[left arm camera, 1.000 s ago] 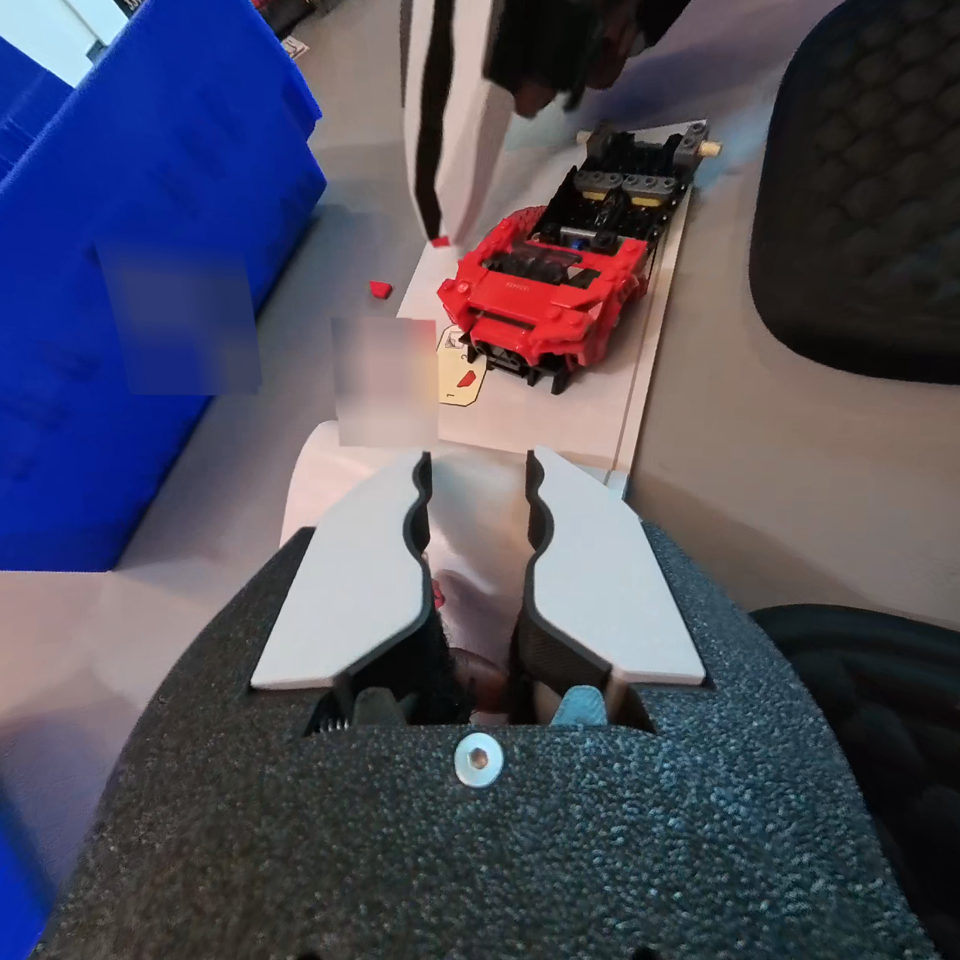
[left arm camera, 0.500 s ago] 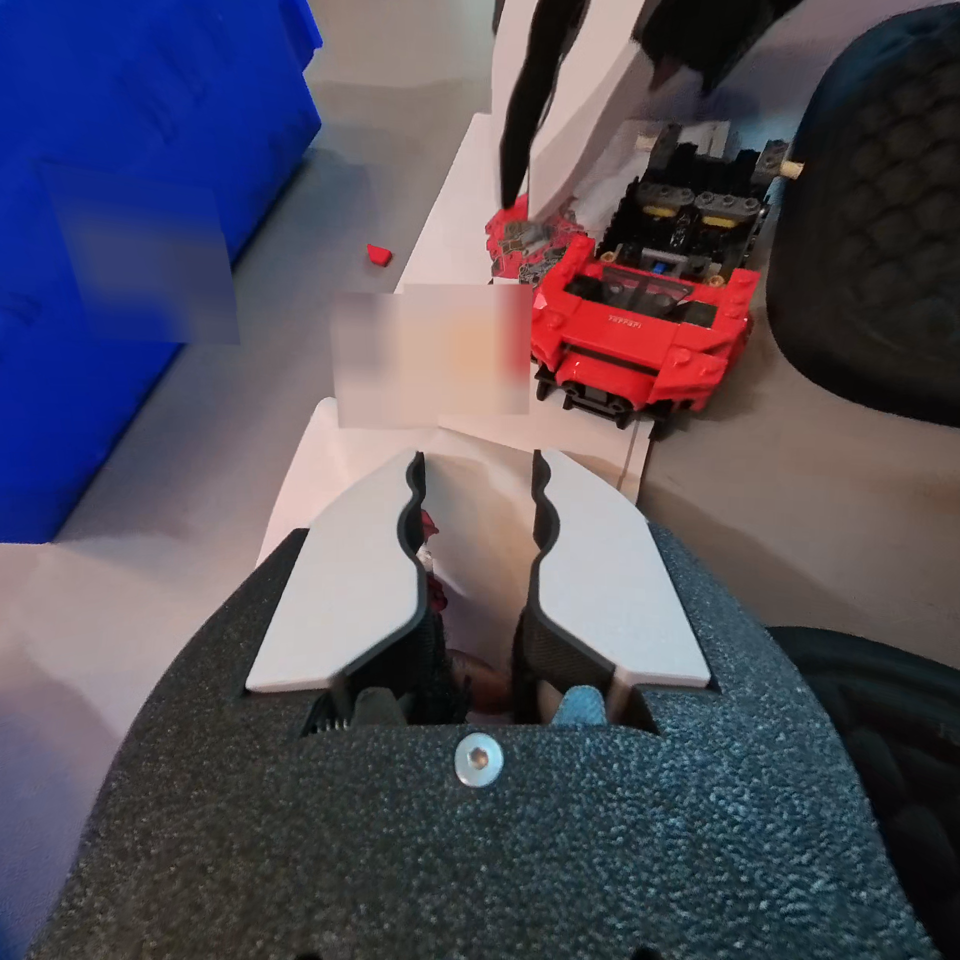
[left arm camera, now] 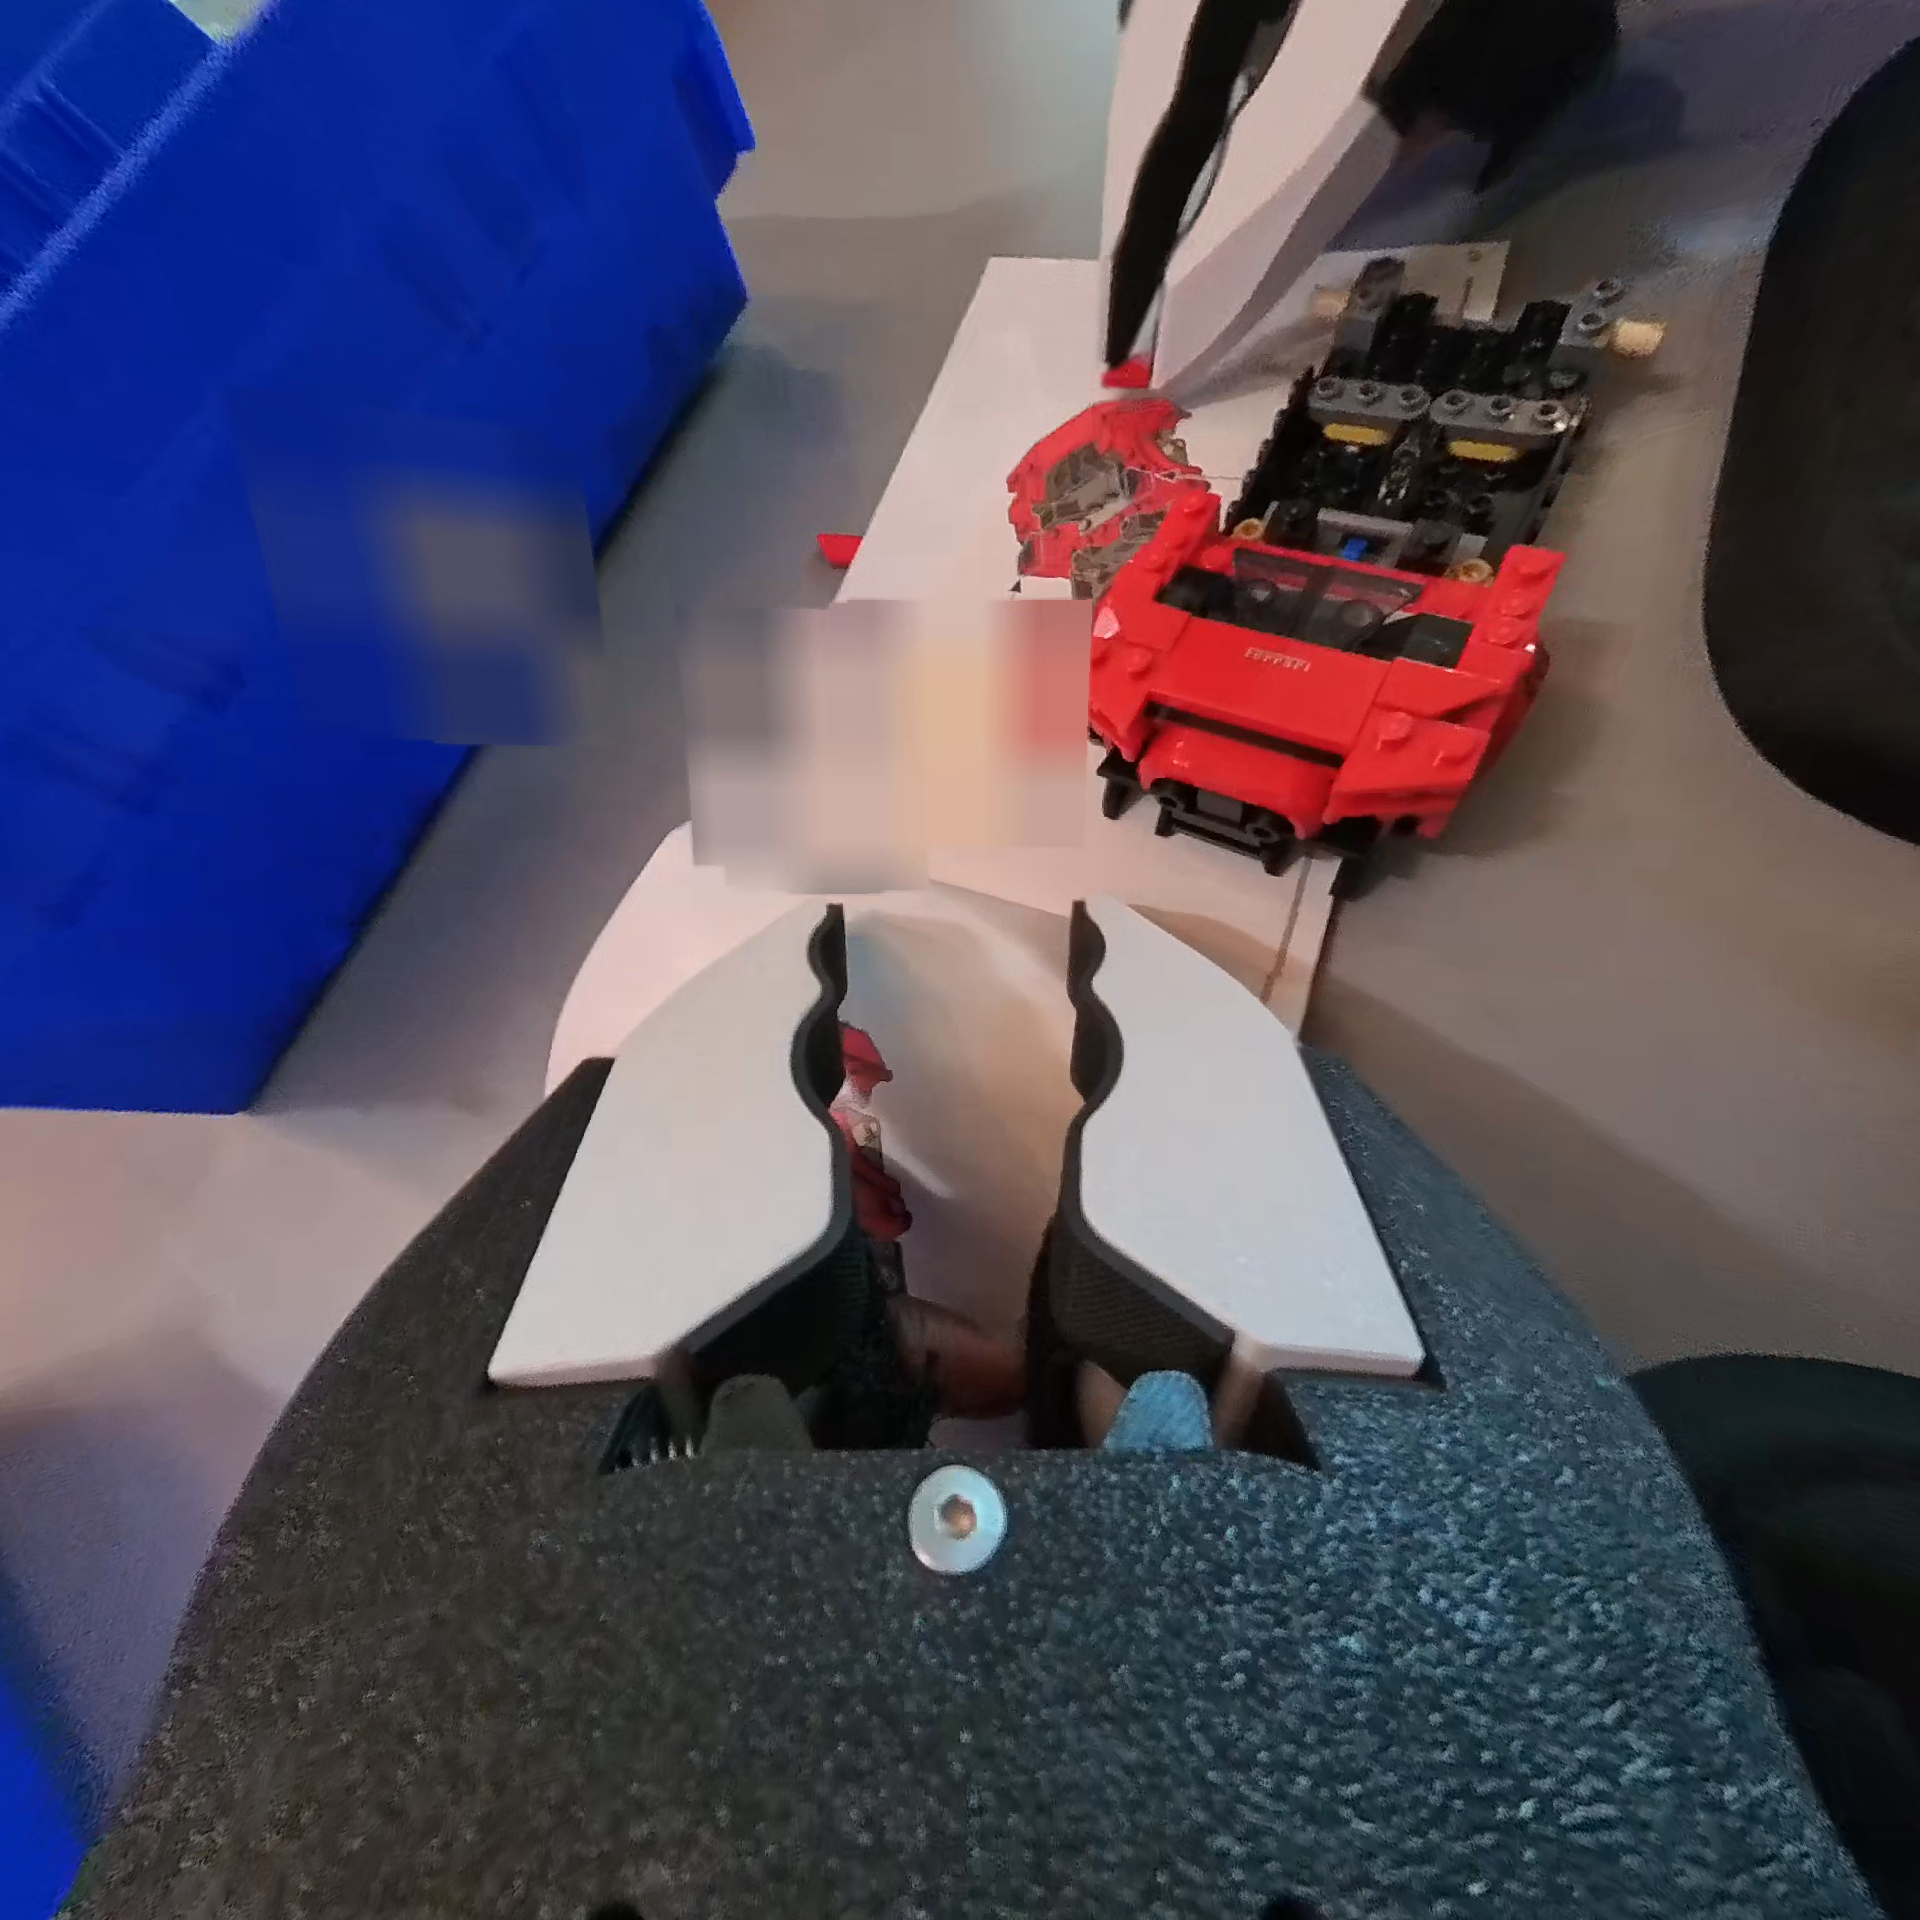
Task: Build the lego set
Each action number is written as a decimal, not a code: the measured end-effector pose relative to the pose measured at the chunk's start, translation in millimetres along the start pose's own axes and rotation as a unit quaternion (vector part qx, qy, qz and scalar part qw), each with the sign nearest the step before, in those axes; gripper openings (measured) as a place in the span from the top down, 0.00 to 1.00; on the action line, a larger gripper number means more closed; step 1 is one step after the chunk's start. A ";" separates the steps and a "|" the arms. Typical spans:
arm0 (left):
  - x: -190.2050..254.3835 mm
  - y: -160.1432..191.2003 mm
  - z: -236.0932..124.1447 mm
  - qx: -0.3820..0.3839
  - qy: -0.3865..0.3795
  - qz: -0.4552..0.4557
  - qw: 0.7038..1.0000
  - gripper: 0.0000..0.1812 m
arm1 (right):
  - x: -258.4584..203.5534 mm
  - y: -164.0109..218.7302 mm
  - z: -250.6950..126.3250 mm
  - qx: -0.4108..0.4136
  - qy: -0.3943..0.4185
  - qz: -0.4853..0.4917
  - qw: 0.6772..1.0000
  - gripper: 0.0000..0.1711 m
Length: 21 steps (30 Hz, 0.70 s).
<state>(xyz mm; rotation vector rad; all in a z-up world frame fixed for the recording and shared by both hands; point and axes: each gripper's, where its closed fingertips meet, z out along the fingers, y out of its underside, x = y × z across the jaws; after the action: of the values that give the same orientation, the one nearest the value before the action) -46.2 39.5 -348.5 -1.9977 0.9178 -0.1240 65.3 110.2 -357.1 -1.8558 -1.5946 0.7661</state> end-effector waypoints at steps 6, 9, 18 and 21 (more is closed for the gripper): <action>-8.7 -17.8 -17.6 0.075 -0.022 -0.049 0.996 0.79 | -14.5 -18.7 -18.0 0.064 -0.020 -0.041 0.997 0.94; -10.0 -27.6 -27.1 0.117 -0.003 -0.100 0.988 0.79 | -27.8 -24.9 -21.5 0.080 -0.046 -0.062 0.994 0.94; 7.6 -36.5 -34.2 0.149 0.057 -0.107 0.981 0.83 | -53.6 -26.8 -22.4 0.071 -0.110 -0.106 0.986 0.94; 13.2 -36.2 -33.3 0.143 0.066 -0.090 0.983 0.83 | -65.1 -30.2 -22.4 0.075 -0.140 -0.124 0.979 0.94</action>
<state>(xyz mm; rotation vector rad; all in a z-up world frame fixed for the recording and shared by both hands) -30.5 19.2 -304.5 -1.8146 0.7531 -0.4687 53.6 48.4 -316.0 -1.4562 -1.8436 1.0354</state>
